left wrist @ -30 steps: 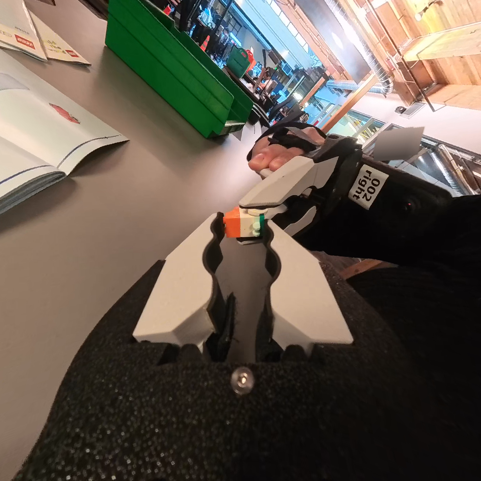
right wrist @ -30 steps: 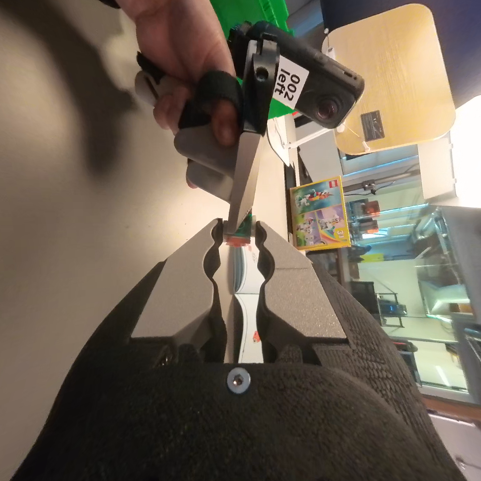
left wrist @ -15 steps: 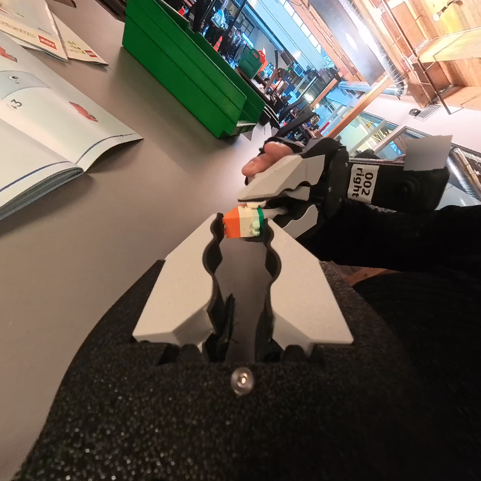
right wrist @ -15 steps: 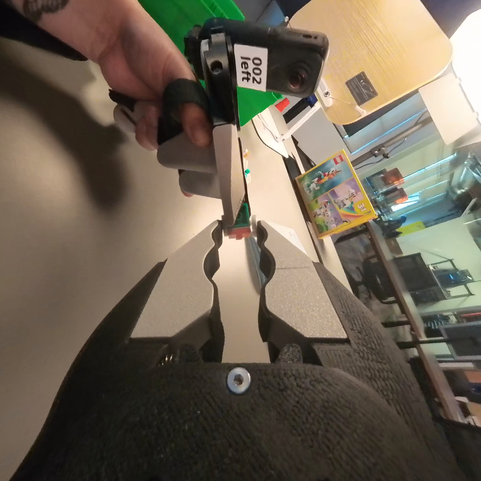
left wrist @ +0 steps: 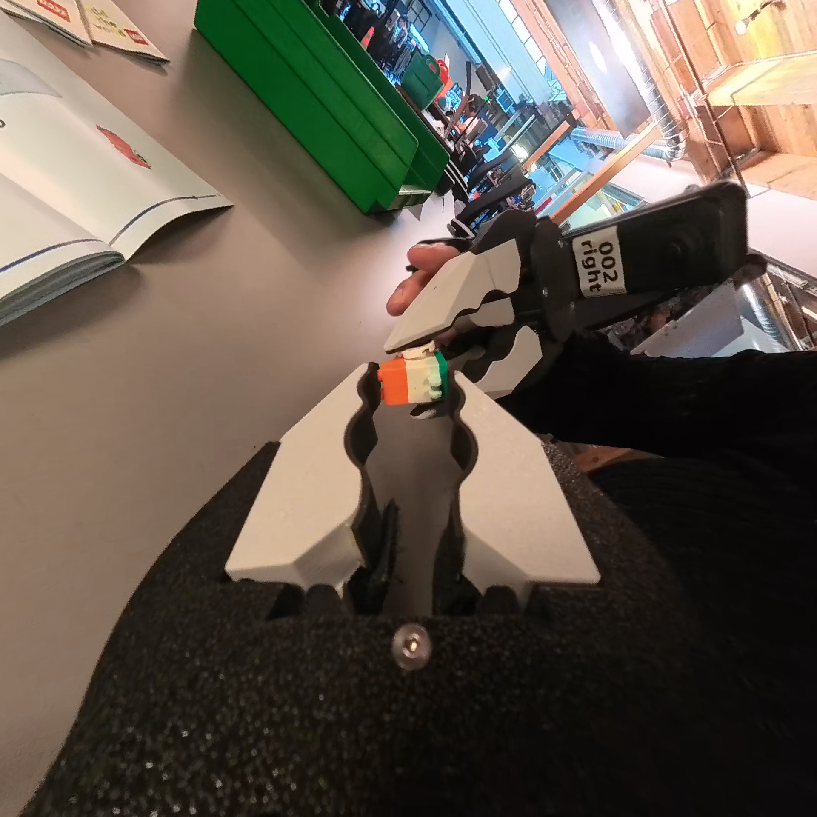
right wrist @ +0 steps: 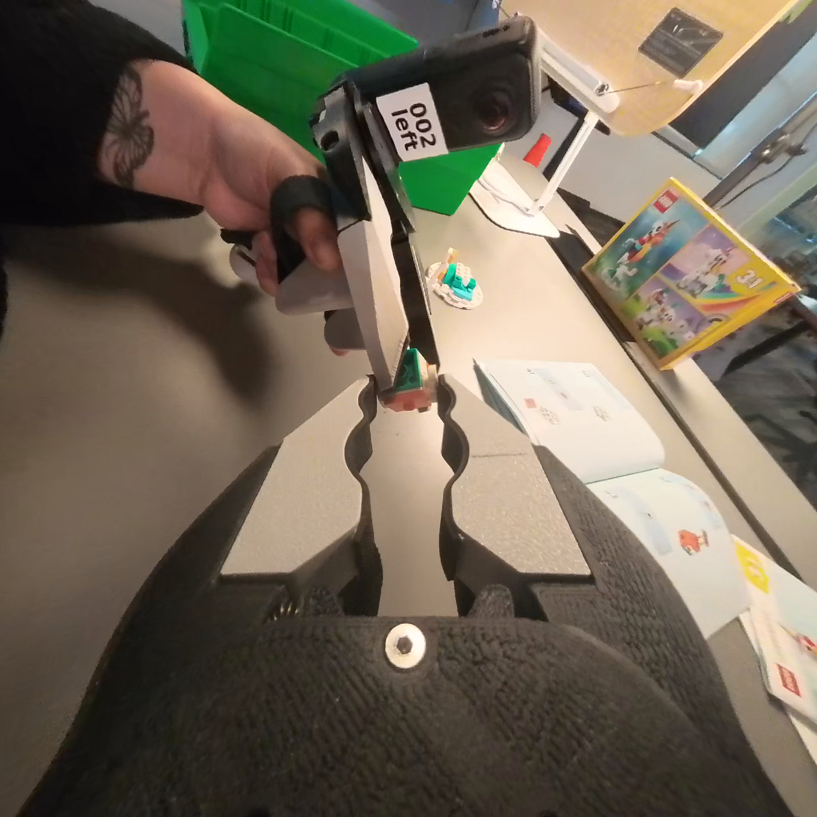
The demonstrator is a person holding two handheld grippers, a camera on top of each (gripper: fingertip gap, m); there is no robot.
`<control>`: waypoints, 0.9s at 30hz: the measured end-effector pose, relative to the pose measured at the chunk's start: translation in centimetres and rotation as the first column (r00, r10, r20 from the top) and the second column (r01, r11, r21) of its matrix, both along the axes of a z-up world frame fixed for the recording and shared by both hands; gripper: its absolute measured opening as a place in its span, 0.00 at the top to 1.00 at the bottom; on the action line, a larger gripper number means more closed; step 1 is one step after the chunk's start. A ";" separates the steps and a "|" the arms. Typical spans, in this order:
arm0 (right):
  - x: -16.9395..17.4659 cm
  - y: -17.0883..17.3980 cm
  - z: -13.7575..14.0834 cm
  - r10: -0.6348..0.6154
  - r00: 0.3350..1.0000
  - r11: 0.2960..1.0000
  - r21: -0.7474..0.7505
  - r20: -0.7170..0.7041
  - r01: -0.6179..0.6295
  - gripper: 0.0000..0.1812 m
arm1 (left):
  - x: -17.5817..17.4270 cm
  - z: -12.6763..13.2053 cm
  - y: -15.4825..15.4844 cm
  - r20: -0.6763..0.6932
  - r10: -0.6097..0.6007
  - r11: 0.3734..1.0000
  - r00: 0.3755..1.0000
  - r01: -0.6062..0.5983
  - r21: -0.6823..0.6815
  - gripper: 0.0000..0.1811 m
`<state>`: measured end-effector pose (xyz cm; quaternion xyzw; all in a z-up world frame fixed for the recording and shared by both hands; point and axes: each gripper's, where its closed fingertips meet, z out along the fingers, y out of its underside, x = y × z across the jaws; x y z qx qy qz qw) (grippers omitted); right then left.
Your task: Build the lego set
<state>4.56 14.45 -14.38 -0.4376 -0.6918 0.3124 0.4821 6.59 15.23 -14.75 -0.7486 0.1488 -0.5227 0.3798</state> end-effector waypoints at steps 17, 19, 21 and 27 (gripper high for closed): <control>-0.2 0.1 0.4 -0.006 0.998 0.998 -0.066 -0.057 0.002 0.86 | -0.1 0.2 0.1 0.042 0.014 0.999 0.999 -0.012 -0.039 0.85; -0.2 0.1 0.3 -0.001 0.998 0.999 -0.049 -0.057 -0.001 0.87 | -0.1 0.1 0.1 0.037 0.014 0.999 0.999 -0.013 -0.035 0.85; -0.1 0.0 0.2 0.003 0.998 1.000 -0.012 -0.057 -0.004 0.87 | -0.1 0.1 0.1 0.034 0.009 0.999 0.999 -0.008 -0.037 0.85; 0.1 0.0 0.0 0.004 0.999 0.980 0.199 -0.036 0.003 0.88 | 0.1 -0.1 0.0 0.026 0.001 0.999 1.000 0.000 -0.044 0.85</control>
